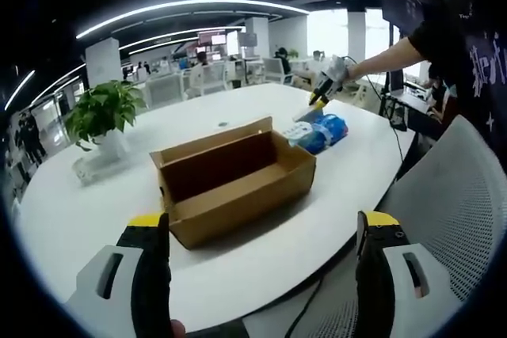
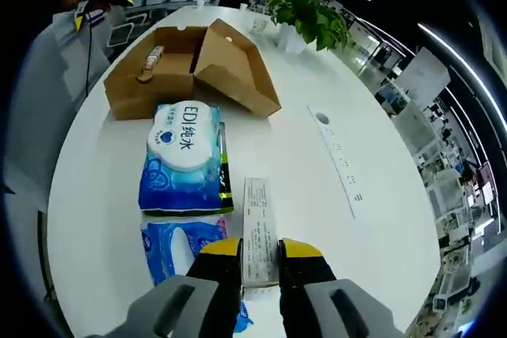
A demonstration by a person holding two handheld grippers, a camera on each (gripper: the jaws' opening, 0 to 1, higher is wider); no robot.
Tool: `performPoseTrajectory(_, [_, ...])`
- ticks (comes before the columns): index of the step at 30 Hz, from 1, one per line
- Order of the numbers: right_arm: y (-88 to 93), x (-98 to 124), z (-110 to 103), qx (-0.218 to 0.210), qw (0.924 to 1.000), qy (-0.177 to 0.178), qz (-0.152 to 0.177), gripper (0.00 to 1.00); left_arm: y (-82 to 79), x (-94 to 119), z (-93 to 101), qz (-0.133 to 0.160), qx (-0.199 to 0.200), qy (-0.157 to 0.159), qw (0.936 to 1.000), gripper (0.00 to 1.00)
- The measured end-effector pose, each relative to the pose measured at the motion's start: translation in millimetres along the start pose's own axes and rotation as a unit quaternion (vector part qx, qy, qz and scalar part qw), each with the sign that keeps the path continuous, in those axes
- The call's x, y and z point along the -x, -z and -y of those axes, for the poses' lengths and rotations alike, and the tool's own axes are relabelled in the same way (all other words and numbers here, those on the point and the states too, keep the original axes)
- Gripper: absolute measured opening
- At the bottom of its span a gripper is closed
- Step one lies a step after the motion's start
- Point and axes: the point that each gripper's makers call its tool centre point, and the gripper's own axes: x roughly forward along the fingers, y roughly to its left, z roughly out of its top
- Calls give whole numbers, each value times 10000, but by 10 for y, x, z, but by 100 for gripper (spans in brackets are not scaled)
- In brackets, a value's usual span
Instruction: Operate the shoe box by opening the lid, removing the specified soft item, and placing it in the target area until the item is outside and the box remains undamaged.
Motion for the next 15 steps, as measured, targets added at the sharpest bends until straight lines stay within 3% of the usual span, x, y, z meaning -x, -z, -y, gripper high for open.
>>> performPoseTrajectory(7, [286,-27,-20,333,9980,-98,-529,13,12,-7,-3,-40,21,8,10000,97])
performPoseTrajectory(15, [439,-52,-58,806,9921,-207,-944,13,20,-7,-13,-62,-7,-8,10000,97])
